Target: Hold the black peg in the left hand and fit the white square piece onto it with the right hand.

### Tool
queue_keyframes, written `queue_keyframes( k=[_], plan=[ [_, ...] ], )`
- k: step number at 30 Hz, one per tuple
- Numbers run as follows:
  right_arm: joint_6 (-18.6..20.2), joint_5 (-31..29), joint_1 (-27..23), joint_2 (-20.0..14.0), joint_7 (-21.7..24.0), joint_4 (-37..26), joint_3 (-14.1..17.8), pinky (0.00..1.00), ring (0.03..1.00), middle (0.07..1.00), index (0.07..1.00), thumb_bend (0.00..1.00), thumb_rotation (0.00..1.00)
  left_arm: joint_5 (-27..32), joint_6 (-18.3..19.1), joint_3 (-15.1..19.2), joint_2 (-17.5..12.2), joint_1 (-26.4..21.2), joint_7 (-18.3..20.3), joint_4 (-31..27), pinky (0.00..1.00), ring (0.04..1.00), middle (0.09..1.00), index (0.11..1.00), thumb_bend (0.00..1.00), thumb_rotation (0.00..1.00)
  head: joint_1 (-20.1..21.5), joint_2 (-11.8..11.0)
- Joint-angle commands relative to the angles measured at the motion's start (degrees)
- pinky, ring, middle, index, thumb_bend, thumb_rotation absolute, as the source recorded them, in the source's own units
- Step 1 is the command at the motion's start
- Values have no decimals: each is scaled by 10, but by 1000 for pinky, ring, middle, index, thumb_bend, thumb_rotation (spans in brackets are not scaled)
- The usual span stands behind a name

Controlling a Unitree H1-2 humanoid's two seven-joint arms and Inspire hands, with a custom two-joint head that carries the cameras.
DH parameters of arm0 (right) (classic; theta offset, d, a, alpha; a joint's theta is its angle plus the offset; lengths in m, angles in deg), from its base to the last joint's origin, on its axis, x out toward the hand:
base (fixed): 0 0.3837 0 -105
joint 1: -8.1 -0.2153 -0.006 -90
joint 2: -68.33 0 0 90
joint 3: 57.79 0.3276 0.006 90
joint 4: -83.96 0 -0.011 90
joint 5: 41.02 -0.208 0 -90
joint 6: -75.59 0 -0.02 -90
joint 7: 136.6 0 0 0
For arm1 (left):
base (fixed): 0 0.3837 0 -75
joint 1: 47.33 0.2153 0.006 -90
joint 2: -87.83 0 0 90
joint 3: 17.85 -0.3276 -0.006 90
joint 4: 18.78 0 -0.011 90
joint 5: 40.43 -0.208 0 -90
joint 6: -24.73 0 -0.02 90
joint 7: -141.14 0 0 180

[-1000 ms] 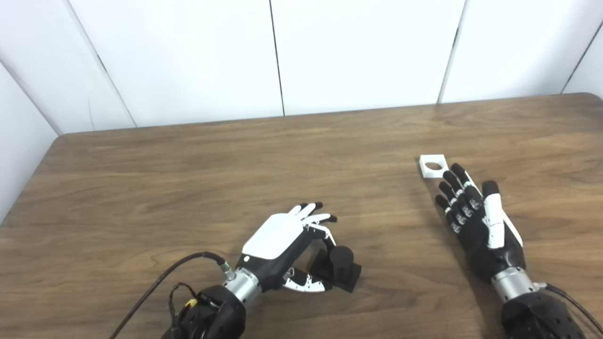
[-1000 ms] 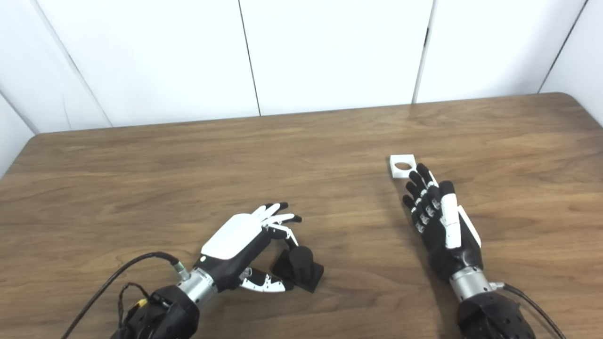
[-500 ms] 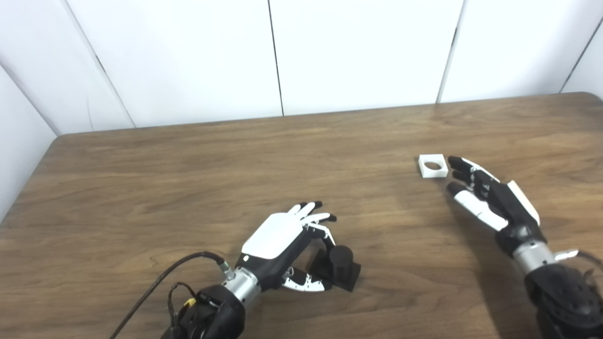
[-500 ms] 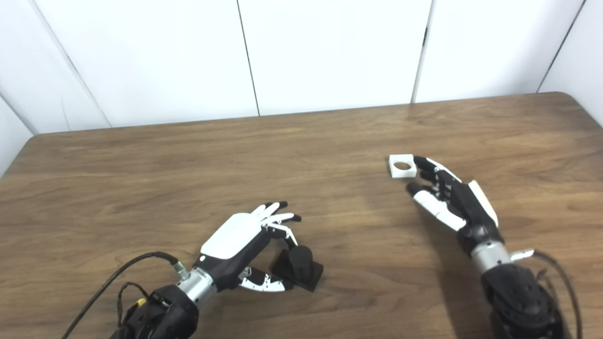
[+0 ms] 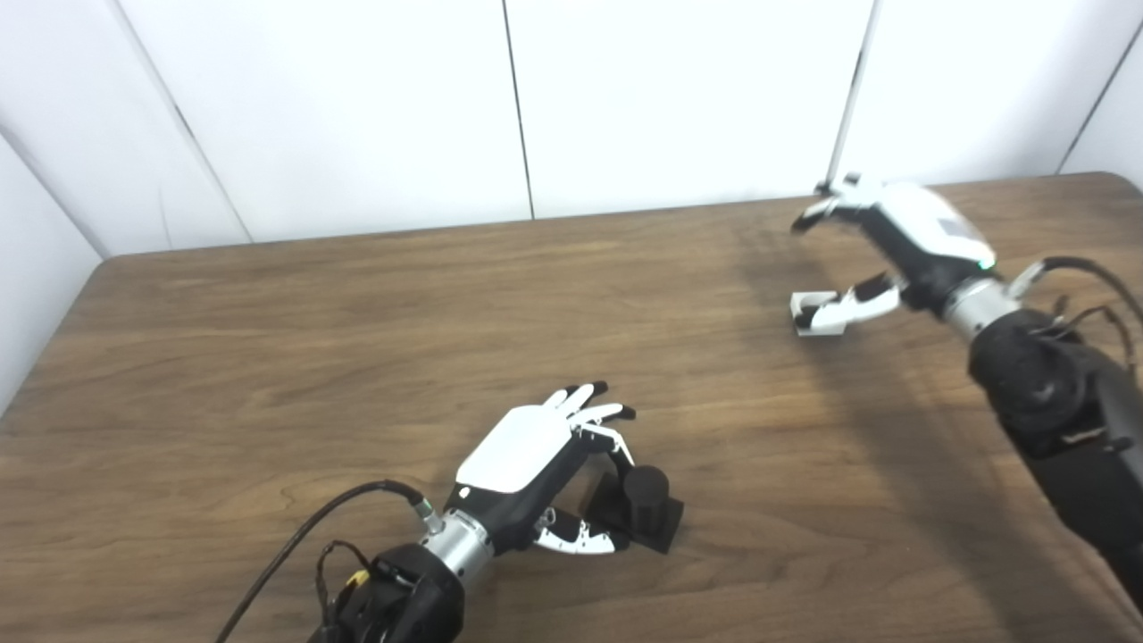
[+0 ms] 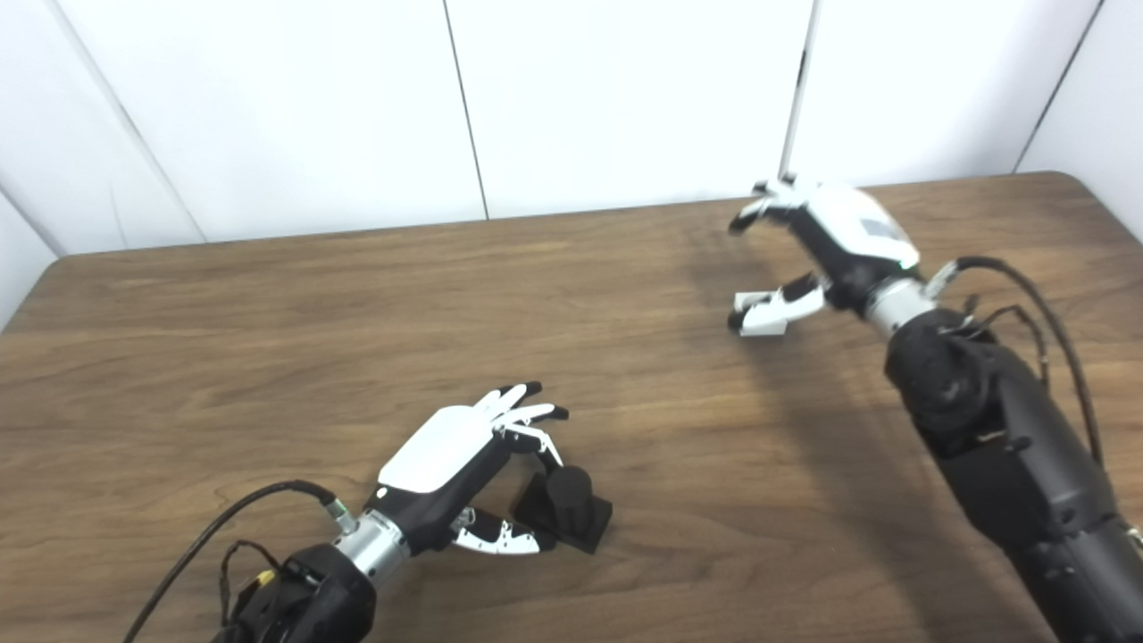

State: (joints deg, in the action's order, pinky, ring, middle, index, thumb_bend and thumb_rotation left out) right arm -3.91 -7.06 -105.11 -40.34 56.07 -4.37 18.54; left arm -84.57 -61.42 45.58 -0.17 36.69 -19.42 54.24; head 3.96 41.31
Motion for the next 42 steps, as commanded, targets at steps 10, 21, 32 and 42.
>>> queue_keyframes(
  k=[10, 21, 32, 42],
  plan=[
    [-35, 39, -71, -4, -3, 87, -9, 1000, 1000, 965, 760, 923, 278, -15, -1, 1, -6, 3, 3, 9, 1000, 1000, 899, 490, 524, 69, 11, -10],
    [-46, 49, -102, 0, 2, 137, -26, 1000, 1000, 964, 762, 939, 309, -19, -2, -2, -6, 3, 0, 12, 1000, 1000, 902, 491, 524, 70, 11, -15],
    [-59, 54, -113, 3, -5, 163, -32, 981, 1000, 951, 741, 926, 323, -22, 0, -2, -7, -1, 4, 13, 1000, 1000, 903, 491, 524, 72, 9, -15],
    [-74, 57, -115, 2, -6, 175, -38, 955, 999, 932, 617, 855, 291, -24, -5, -2, -7, -1, -2, 15, 1000, 1000, 896, 490, 524, 71, 7, -13]
  ],
)
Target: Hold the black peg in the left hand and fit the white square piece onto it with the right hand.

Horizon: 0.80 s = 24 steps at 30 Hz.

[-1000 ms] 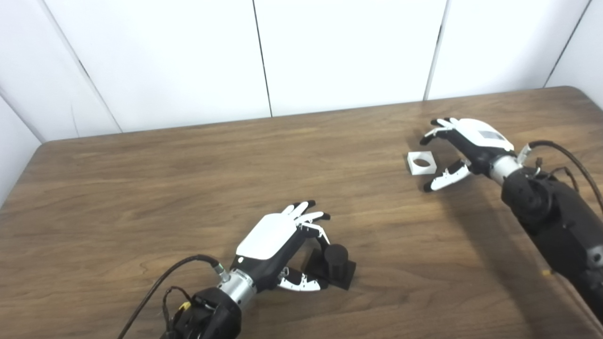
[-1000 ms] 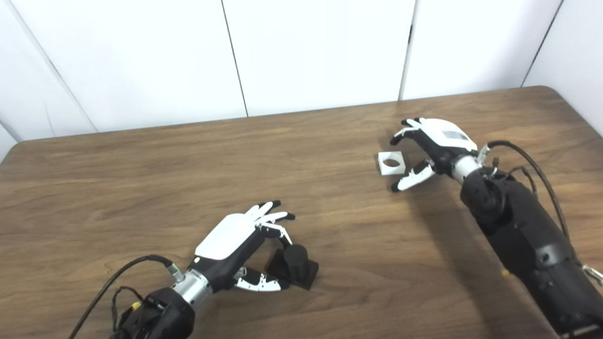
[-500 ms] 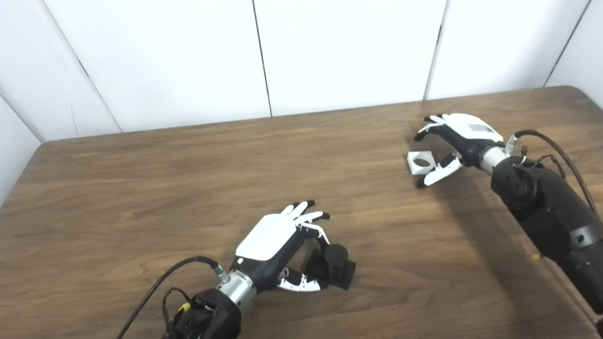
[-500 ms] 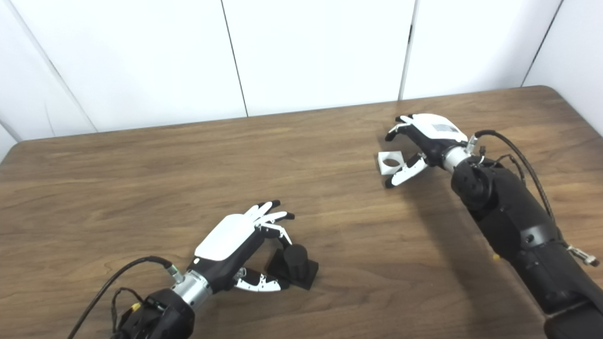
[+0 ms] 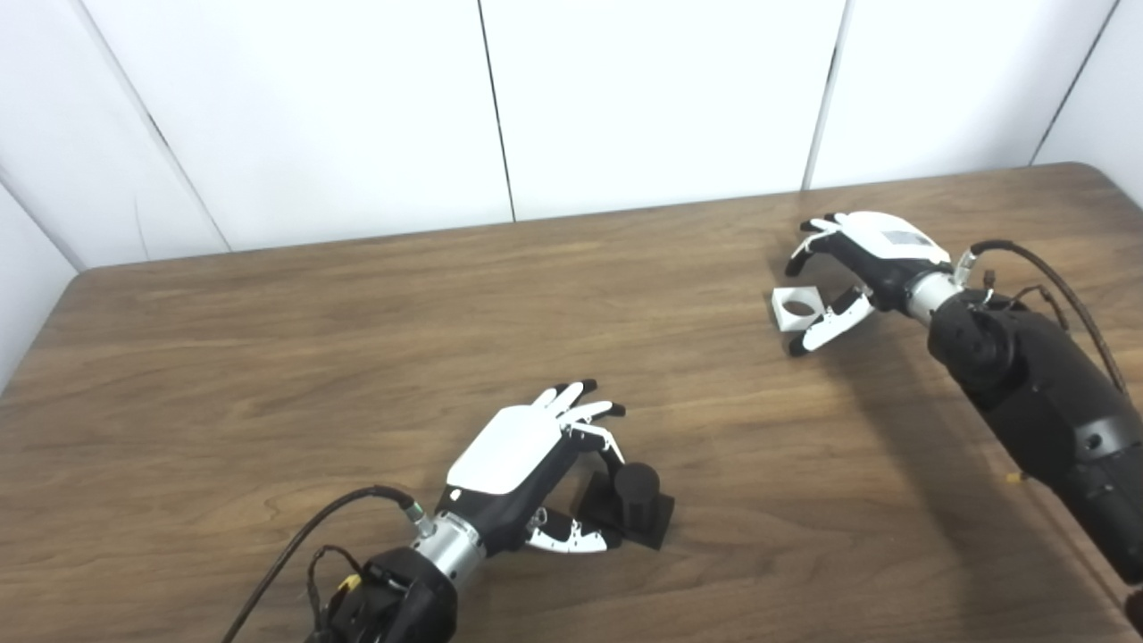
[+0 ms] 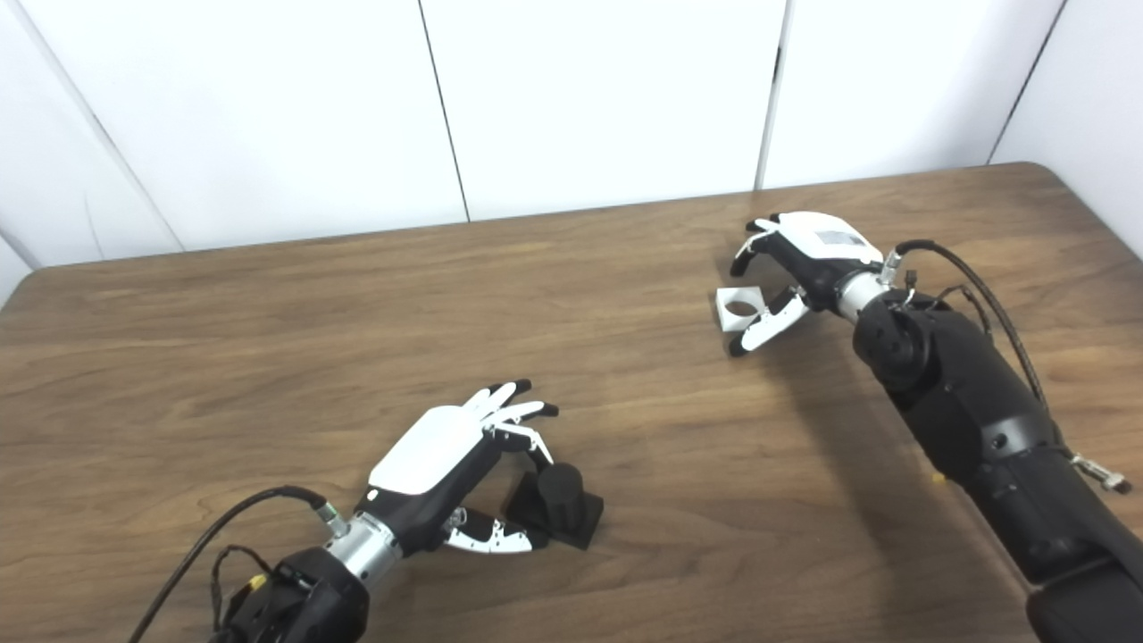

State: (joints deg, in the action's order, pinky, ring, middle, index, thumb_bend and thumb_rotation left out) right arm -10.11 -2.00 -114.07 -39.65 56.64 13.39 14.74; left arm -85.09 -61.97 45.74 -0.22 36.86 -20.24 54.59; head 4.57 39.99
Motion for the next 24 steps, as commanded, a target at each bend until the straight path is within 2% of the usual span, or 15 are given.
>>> queue_keyframes(
  k=[1, 6, 17, 24],
  plan=[
    [-14, 5, -25, -4, -12, -2, 1, 953, 998, 927, 611, 849, 282, -19, 0, -3, -7, -3, 6, 12, 1000, 1000, 896, 491, 524, 71, 1, 1],
    [-16, 3, -21, -1, -13, 2, 4, 951, 995, 915, 613, 843, 266, -16, 1, -2, -8, -4, 9, 11, 1000, 1000, 898, 491, 524, 71, 1, 0],
    [-18, 1, -15, -2, -13, 6, 3, 932, 996, 920, 637, 848, 301, -19, 0, -2, -6, -7, 8, 12, 1000, 995, 893, 490, 524, 71, 0, 2],
    [-22, 1, -16, -5, -7, 6, -1, 923, 994, 921, 634, 809, 315, -17, 1, -1, -6, -6, 9, 11, 1000, 1000, 897, 490, 524, 72, -1, 3]
  ],
)
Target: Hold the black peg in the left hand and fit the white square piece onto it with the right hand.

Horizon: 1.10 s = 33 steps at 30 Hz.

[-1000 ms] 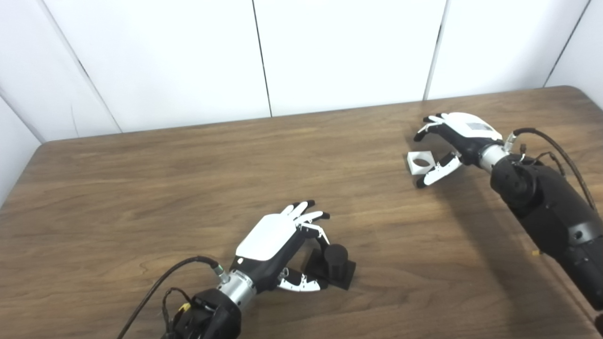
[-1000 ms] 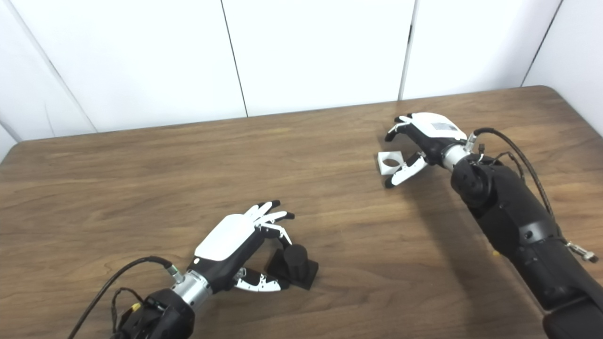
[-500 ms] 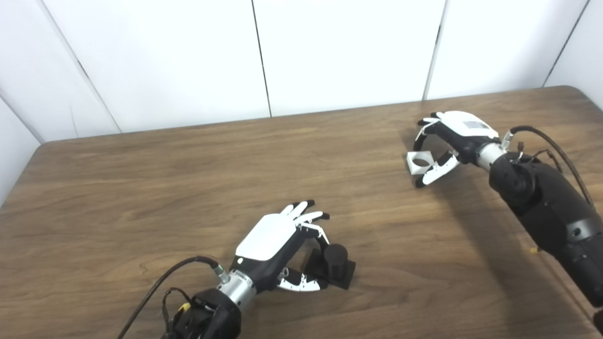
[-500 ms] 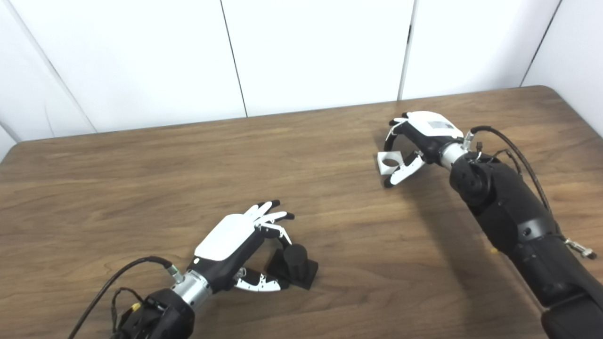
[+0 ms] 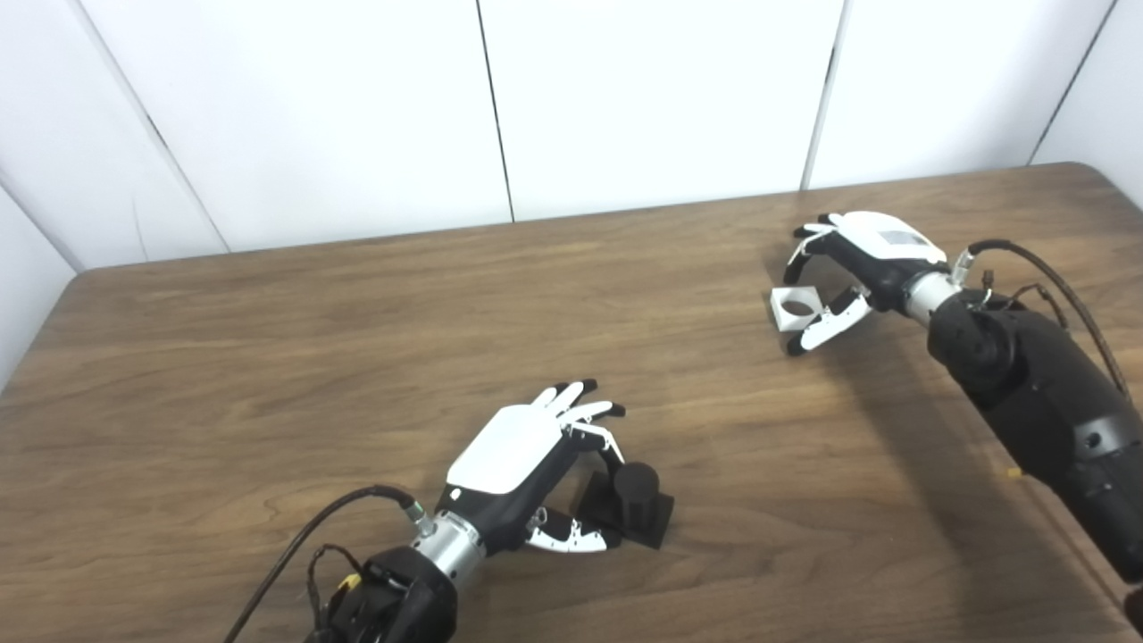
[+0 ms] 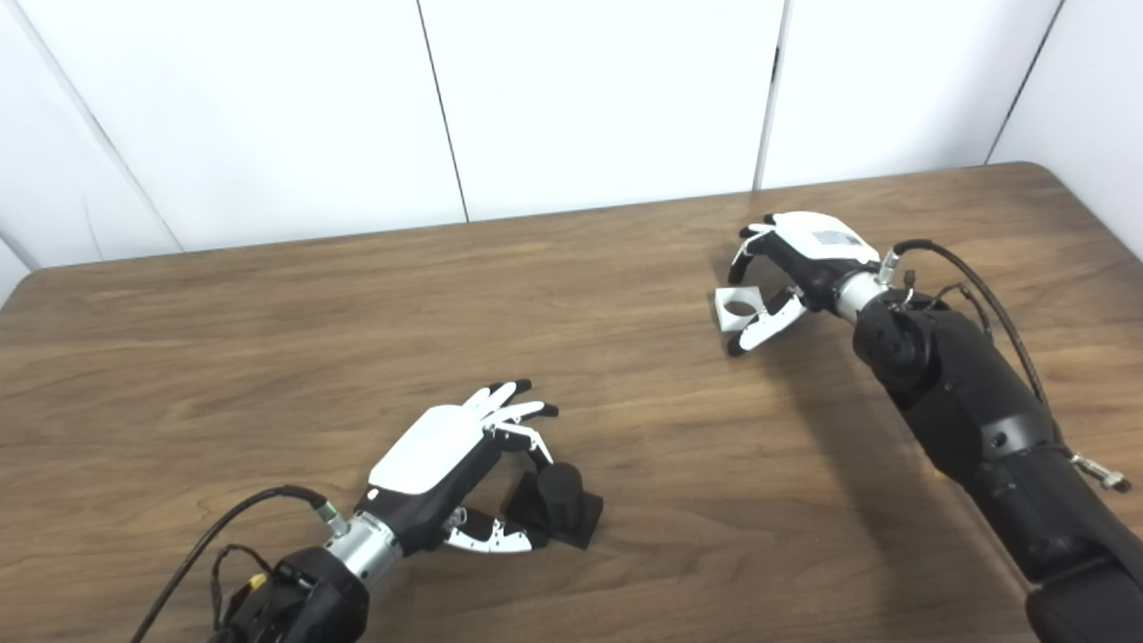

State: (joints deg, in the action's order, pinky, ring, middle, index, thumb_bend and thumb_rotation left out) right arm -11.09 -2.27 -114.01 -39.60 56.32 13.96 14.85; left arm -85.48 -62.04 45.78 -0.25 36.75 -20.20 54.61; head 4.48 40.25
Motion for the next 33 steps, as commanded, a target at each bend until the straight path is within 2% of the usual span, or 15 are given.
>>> queue_keyframes(
  k=[1, 7, 9, 12, 33],
  plan=[
    [-14, 4, -17, -6, -2, 2, -3, 922, 994, 921, 634, 798, 314, -15, 2, -2, -6, -5, 8, 11, 1000, 1000, 897, 490, 524, 72, 0, 0],
    [-17, 3, -19, -8, 4, 4, -4, 898, 988, 919, 620, 737, 242, -14, 2, -2, -4, -4, 7, 12, 1000, 1000, 898, 490, 524, 71, 1, 0],
    [-15, 4, -19, -9, 7, 3, -3, 895, 990, 922, 536, 589, 180, -14, 2, -3, -3, -3, 6, 12, 1000, 1000, 899, 490, 524, 71, 0, 0],
    [-14, 3, -20, -10, 10, 4, -5, 894, 993, 923, 499, 524, 153, -14, 0, -3, -3, -3, 5, 13, 1000, 1000, 898, 490, 524, 70, 0, 0],
    [-26, -4, -20, -13, 15, 8, -11, 903, 999, 927, 496, 510, 155, -13, 6, -1, 0, -6, 6, 13, 1000, 1000, 900, 491, 524, 71, -2, 0]
  ],
)
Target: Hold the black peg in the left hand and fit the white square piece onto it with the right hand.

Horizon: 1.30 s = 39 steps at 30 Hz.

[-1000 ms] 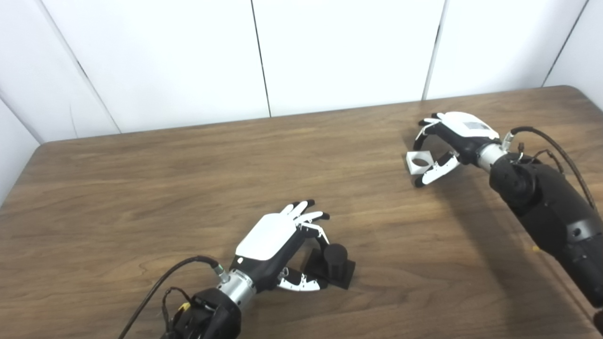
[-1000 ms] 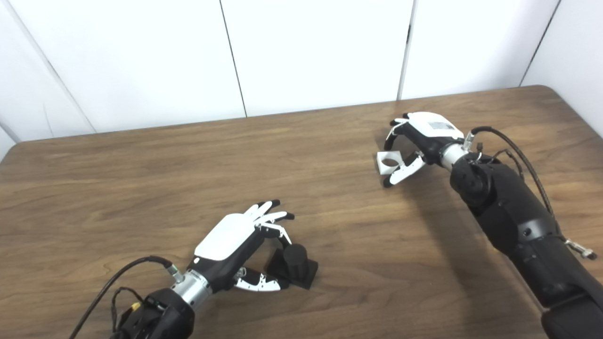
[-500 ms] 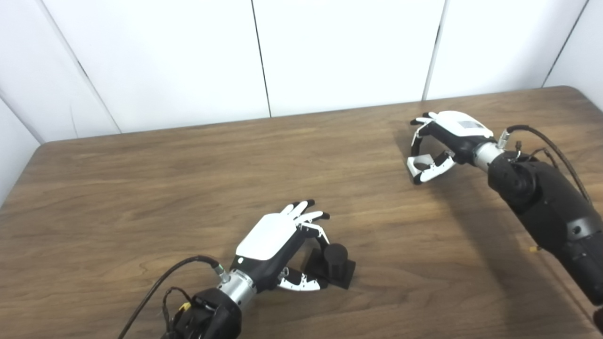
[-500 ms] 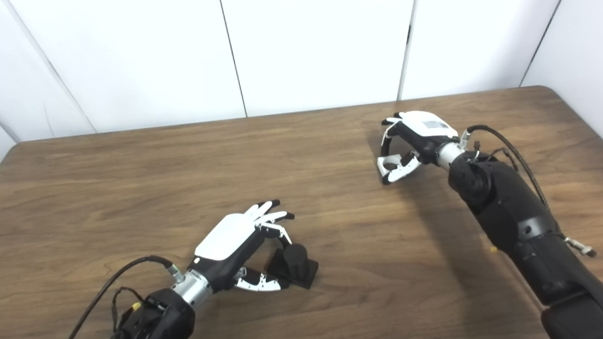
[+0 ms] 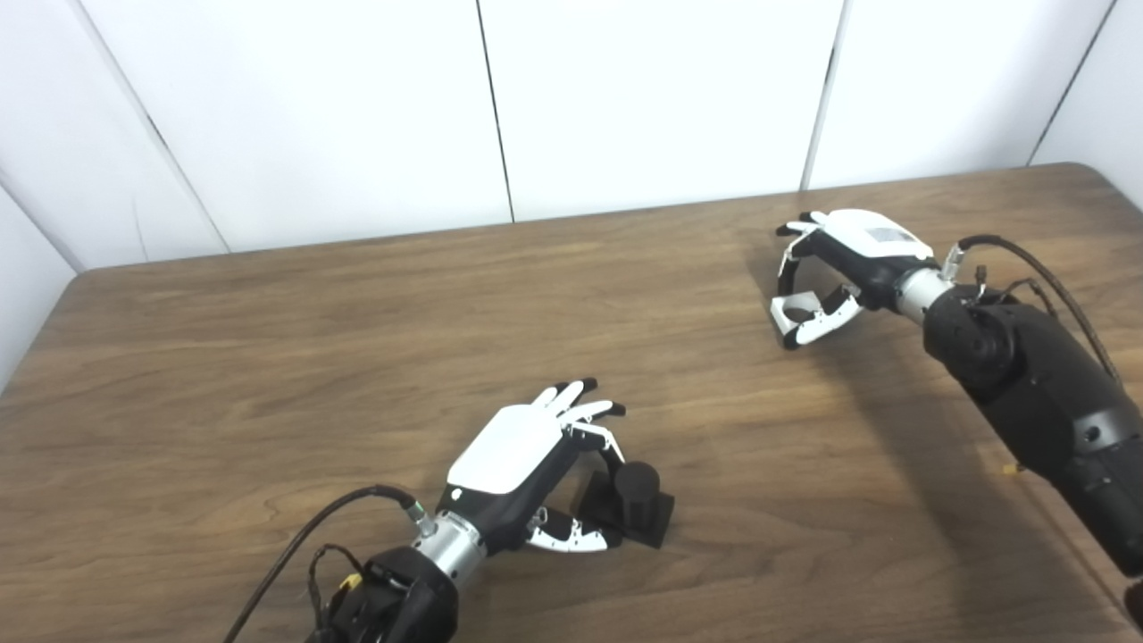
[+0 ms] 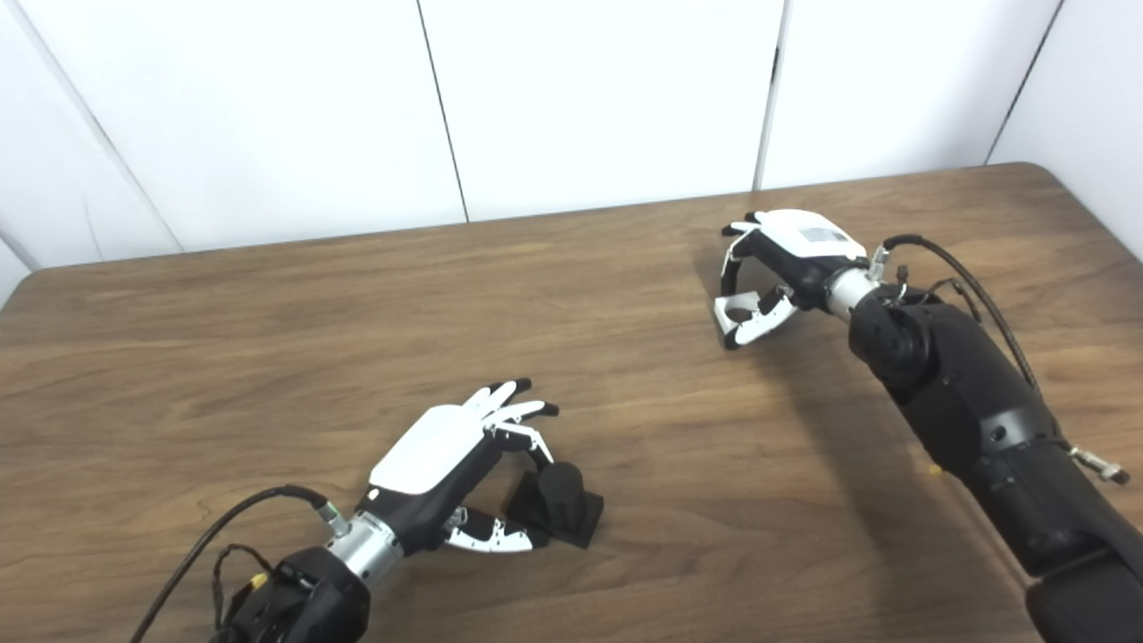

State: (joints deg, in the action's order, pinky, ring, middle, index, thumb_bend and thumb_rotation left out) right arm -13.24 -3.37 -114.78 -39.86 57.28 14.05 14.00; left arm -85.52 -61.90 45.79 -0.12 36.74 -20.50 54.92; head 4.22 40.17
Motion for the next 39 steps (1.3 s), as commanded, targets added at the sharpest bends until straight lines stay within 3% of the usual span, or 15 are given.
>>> queue_keyframes(
  k=[1, 9, 17, 39],
  plan=[
    [-4, 7, -12, -10, 4, 7, -3, 903, 1000, 927, 496, 510, 155, -13, 5, -1, -1, -6, 8, 9, 1000, 1000, 900, 490, 524, 71, 1, 1],
    [-7, 7, -9, -9, 1, 7, -2, 911, 1000, 929, 496, 511, 157, -12, -1, -1, -2, -5, 2, 14, 1000, 1000, 901, 490, 524, 71, -1, 1],
    [0, -2, 7, -13, 0, -33, 13, 910, 997, 927, 496, 514, 155, -11, -3, 0, -3, -6, 2, 17, 1000, 1000, 905, 491, 524, 72, -1, 0],
    [31, -7, 73, -28, 88, -291, 53, 934, 1000, 933, 497, 511, 164, -11, 2, 1, 7, -9, 2, 23, 1000, 1000, 899, 491, 524, 70, -7, -4]
  ],
)
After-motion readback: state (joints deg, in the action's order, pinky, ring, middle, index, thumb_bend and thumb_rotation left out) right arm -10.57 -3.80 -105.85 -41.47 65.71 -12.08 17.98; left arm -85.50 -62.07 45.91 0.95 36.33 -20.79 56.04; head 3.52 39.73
